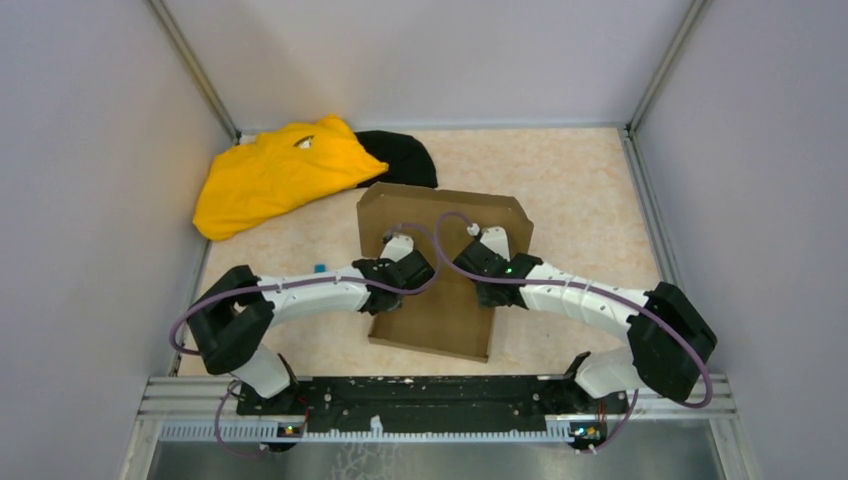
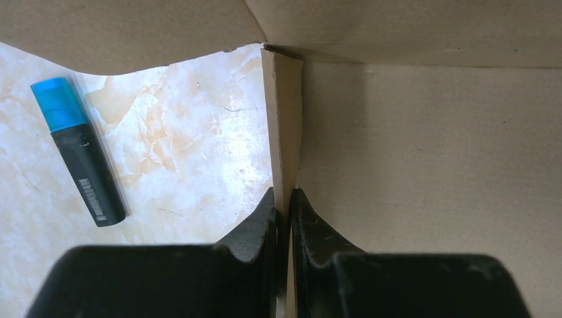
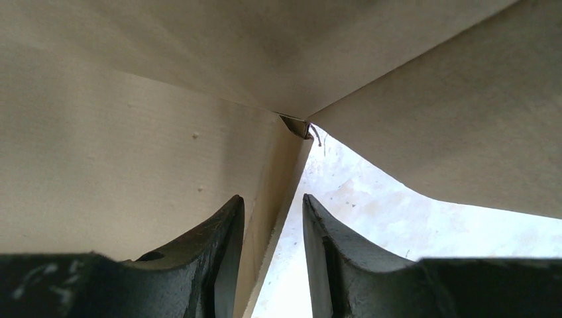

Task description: Fold the paper box

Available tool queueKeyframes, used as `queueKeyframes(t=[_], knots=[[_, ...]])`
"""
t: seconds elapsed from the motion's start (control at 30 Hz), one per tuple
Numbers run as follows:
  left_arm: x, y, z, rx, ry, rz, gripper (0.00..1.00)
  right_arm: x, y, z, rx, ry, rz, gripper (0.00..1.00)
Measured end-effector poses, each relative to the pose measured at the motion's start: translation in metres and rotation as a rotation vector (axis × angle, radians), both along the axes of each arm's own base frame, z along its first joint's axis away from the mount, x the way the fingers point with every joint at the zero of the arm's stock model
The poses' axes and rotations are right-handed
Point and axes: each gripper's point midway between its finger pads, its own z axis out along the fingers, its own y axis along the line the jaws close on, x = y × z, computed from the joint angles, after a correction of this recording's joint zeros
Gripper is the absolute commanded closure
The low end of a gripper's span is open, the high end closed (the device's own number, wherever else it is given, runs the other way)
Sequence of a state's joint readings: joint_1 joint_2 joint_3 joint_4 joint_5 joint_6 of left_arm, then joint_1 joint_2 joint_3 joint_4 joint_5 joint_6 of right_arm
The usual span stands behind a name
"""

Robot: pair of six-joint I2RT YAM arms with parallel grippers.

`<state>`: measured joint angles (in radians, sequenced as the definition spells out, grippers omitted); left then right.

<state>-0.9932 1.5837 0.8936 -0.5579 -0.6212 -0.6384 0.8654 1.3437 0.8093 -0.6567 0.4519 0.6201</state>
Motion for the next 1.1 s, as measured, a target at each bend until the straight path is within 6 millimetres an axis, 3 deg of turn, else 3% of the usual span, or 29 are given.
queueKeyframes(t=[0.63,0.93,1.1], knots=[[0.010,0.000,-0.001,0.048,-0.059,0.029,0.80,0.011,-0.011,0.002,0.001,0.014,-0.018,0.62],[0.038,0.002,-0.003,-0.006,-0.080,0.077,0.71,0.053,-0.004,0.030,0.085,-0.034,-0.018,0.62],[0.055,0.007,-0.012,-0.026,-0.052,0.097,0.56,0.084,0.012,0.044,0.119,-0.070,0.013,0.62]])
